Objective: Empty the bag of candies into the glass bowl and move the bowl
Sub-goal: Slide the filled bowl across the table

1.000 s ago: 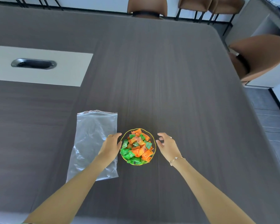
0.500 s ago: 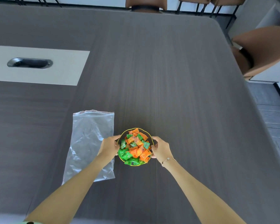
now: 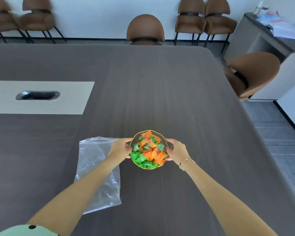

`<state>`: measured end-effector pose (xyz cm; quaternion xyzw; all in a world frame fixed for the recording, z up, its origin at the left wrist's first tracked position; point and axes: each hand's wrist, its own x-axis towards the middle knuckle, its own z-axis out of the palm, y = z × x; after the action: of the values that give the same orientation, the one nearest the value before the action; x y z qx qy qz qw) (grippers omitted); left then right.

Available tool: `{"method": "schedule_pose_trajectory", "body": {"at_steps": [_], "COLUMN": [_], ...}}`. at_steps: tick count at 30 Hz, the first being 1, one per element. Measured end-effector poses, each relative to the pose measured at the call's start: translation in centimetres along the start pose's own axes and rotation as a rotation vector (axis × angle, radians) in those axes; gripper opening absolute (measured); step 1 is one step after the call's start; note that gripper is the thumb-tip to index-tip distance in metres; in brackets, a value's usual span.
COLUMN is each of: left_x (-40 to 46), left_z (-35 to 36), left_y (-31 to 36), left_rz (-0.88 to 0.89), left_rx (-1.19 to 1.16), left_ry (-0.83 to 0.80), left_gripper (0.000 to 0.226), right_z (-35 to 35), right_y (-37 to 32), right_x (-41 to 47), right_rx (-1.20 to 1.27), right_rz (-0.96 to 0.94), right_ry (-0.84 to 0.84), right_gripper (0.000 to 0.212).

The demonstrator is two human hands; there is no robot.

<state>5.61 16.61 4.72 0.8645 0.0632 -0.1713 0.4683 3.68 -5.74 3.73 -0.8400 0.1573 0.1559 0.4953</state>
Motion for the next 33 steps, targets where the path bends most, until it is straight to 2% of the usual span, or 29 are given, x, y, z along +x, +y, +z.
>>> {"method": "schedule_pose_trajectory", "body": {"at_steps": [6,16,26,33], "left_x": [4.8,19.1,35.4,41.1], "left_z": [-1.2,-1.6,0.2,1.5], "left_y": [5.2,11.4,11.2,9.8], "left_rz": [0.012,-0.015,-0.019,-0.028], "left_rx": [-0.016,-0.029,-0.033,0.008], "left_ry": [0.045,0.045,0.071,0.068], "left_gripper": [0.038,0.035,0.036,0.034], "right_z": [-4.2,-9.3,-9.3,-8.1], "right_y": [-4.2,-8.9,-8.6,-6.5], "right_x": [4.4,18.5,35.6,41.2], "right_rx": [-0.015,0.021,0.053,0.081], "right_rz": [-0.003,0.019,0.036,0.071], "right_ry": [0.042,0.05,0.069,0.064], "right_gripper": [0.021,0.017,0.02,0.02]}}
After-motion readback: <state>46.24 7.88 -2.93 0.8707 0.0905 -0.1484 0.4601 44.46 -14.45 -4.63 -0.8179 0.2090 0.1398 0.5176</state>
